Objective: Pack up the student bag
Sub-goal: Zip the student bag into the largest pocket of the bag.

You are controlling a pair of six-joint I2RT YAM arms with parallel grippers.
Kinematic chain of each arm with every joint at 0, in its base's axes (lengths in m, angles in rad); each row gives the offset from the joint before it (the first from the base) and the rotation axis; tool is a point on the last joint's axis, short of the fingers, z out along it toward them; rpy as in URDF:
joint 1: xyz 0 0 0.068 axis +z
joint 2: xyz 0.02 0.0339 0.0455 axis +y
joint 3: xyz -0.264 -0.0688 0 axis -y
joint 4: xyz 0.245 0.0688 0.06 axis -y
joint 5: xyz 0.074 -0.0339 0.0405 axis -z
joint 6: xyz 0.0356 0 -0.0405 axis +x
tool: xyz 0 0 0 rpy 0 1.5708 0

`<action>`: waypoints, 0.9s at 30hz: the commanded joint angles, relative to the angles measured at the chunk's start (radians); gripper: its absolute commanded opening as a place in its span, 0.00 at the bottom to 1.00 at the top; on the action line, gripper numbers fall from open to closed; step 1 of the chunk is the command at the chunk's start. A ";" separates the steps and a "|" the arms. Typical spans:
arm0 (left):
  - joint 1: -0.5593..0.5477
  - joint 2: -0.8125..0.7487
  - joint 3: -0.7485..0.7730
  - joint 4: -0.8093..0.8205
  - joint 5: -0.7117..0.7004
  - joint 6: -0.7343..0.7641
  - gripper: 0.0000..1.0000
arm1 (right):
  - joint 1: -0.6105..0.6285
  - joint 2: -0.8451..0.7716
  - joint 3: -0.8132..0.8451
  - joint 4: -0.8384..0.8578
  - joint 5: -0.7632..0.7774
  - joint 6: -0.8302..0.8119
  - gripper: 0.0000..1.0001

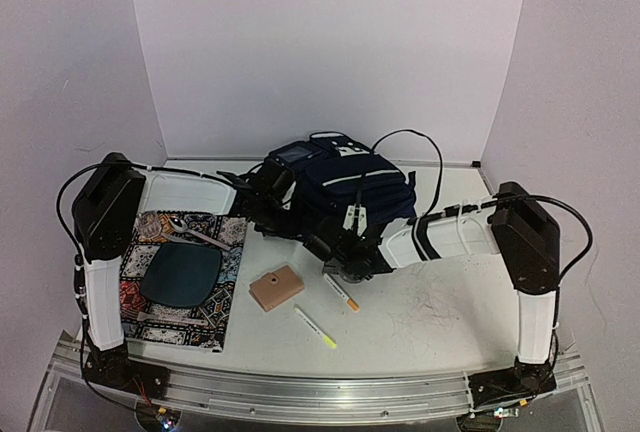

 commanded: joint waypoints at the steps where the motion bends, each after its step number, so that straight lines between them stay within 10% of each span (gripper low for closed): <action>1: 0.002 -0.072 -0.017 0.011 0.063 -0.063 0.23 | 0.002 -0.001 0.017 -0.069 0.055 -0.006 0.16; 6: 0.004 -0.078 -0.045 0.051 0.111 -0.150 0.29 | -0.008 -0.074 -0.063 -0.018 0.002 -0.107 0.00; 27: 0.008 -0.034 -0.191 0.485 0.343 -0.607 0.63 | -0.109 -0.358 -0.374 0.366 -0.411 -0.468 0.00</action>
